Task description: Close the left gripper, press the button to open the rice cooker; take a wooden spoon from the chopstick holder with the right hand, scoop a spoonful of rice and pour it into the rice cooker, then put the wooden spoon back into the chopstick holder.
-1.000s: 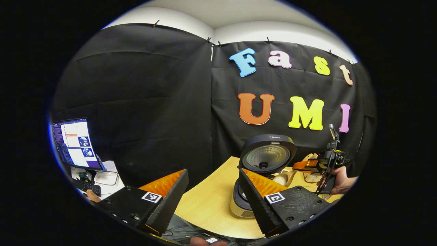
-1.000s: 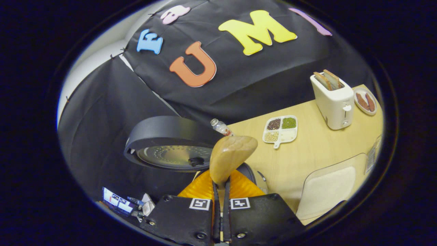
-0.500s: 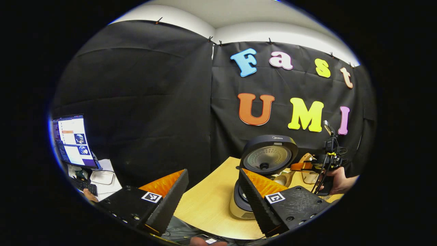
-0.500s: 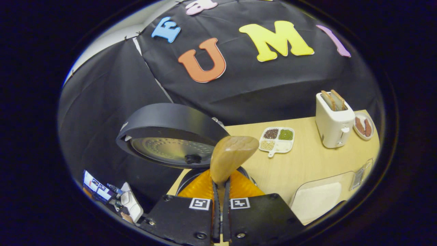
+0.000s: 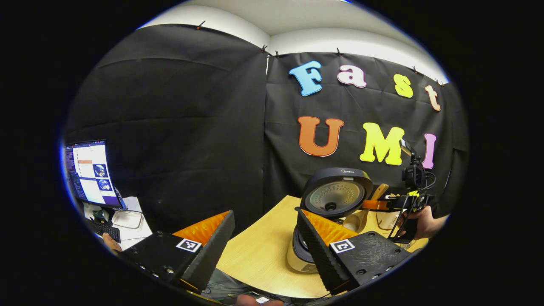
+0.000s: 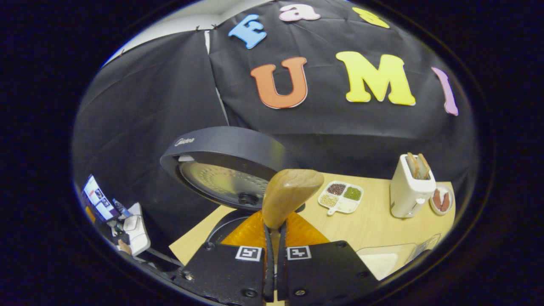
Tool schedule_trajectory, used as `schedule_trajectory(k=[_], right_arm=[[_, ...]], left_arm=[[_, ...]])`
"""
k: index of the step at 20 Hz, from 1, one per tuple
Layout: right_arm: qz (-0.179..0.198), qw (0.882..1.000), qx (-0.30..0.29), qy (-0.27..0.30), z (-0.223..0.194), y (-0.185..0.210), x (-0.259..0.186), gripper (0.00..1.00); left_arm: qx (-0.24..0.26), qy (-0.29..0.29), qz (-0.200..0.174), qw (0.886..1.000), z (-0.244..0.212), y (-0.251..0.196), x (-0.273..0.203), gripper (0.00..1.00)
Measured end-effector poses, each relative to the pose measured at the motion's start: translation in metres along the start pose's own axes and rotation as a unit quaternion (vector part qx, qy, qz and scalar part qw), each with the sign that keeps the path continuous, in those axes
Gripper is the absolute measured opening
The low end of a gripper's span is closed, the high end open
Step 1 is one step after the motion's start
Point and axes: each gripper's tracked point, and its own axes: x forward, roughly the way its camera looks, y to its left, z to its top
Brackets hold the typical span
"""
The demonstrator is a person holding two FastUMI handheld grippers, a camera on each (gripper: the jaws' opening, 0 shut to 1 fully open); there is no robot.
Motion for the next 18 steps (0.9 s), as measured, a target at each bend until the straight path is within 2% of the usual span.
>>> schedule_trajectory(k=[4,10,12,16,18], right_arm=[[0.004,1.0,-0.03,0.0,0.002,0.013,-0.001,0.08],[-0.004,0.993,-0.116,-0.012,0.007,0.03,-0.003,0.08],[-0.01,0.989,-0.146,-0.019,0.011,0.032,-0.006,0.08],[-0.019,0.973,-0.228,-0.043,0.014,0.044,-0.012,0.08],[-0.015,0.969,-0.243,-0.049,0.011,0.05,-0.017,0.08]], left_arm=[[-0.004,-0.001,-0.002,1.0,0.0,0.0,-0.005,0.95],[-0.008,-0.003,0.0,1.0,0.0,0.004,-0.01,0.95],[-0.009,-0.004,0.0,1.0,0.0,0.005,-0.011,0.95],[-0.013,-0.006,0.0,1.0,0.001,0.003,-0.013,0.94],[-0.012,-0.007,0.0,1.0,-0.001,0.002,-0.014,0.95]])
